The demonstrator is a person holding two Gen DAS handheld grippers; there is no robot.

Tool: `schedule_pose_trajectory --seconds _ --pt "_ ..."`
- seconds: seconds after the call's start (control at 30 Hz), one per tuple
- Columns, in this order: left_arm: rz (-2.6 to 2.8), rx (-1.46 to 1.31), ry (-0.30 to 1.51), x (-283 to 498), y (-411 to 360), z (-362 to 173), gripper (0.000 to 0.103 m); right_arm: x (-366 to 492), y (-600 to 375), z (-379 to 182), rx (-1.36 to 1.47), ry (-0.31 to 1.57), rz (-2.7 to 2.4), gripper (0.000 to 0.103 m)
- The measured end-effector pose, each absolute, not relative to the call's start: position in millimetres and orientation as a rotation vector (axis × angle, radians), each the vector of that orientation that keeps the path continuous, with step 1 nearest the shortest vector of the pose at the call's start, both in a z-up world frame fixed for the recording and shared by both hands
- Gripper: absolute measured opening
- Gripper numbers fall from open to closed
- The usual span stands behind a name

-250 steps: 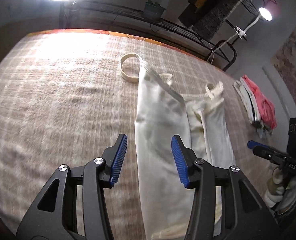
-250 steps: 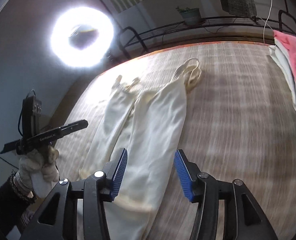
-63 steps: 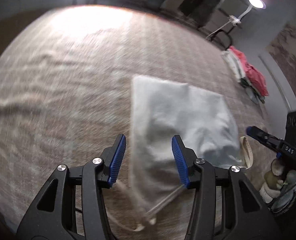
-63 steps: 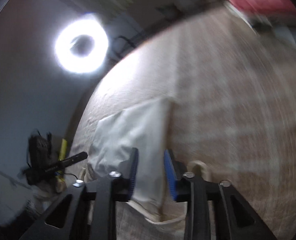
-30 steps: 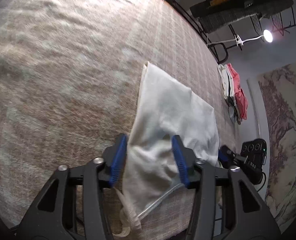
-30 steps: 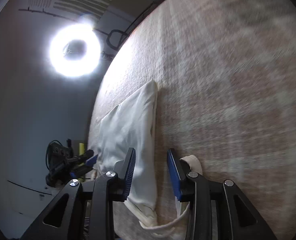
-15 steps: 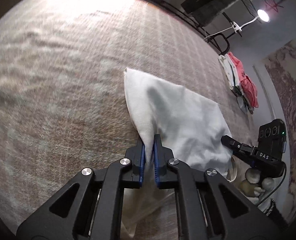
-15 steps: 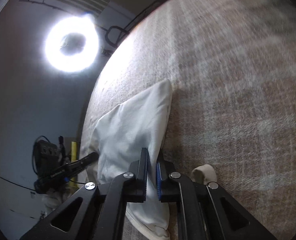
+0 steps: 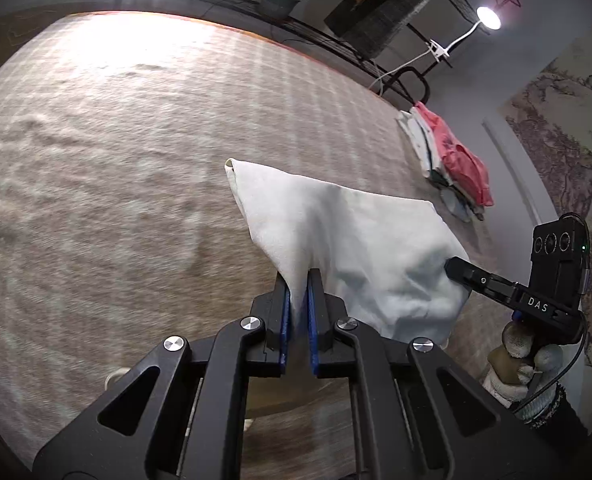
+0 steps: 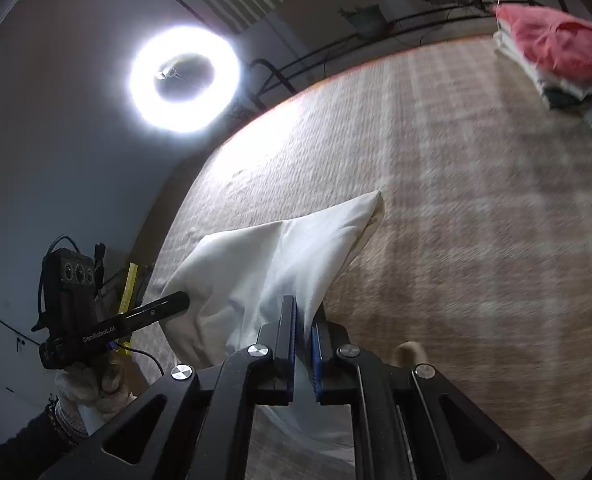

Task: Fold small clothes
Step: 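Grasp the folded cream camisole edge with the left gripper and lift it, then carry the camisole with the left gripper onto the folded clothes stack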

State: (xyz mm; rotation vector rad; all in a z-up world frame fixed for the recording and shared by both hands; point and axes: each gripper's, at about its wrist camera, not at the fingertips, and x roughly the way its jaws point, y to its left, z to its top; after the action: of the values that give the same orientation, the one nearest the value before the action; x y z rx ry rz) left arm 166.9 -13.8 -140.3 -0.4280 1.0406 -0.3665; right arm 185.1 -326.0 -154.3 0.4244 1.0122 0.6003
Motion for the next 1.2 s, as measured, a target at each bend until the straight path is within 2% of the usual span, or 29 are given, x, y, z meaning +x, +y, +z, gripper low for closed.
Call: schedule_pose_trajectory --seconds 0.8,1.2 --pt "-0.637 -0.279 0.873 318.3 -256.8 -56.6 0.005 237.3 -527.3 -52.8 0.279 0.765 0.305 0.004" --pt "-0.661 -0.238 0.806 402.1 -359.0 -45.0 0.005 299.7 -613.8 -36.6 0.225 0.684 0.151 0.004"
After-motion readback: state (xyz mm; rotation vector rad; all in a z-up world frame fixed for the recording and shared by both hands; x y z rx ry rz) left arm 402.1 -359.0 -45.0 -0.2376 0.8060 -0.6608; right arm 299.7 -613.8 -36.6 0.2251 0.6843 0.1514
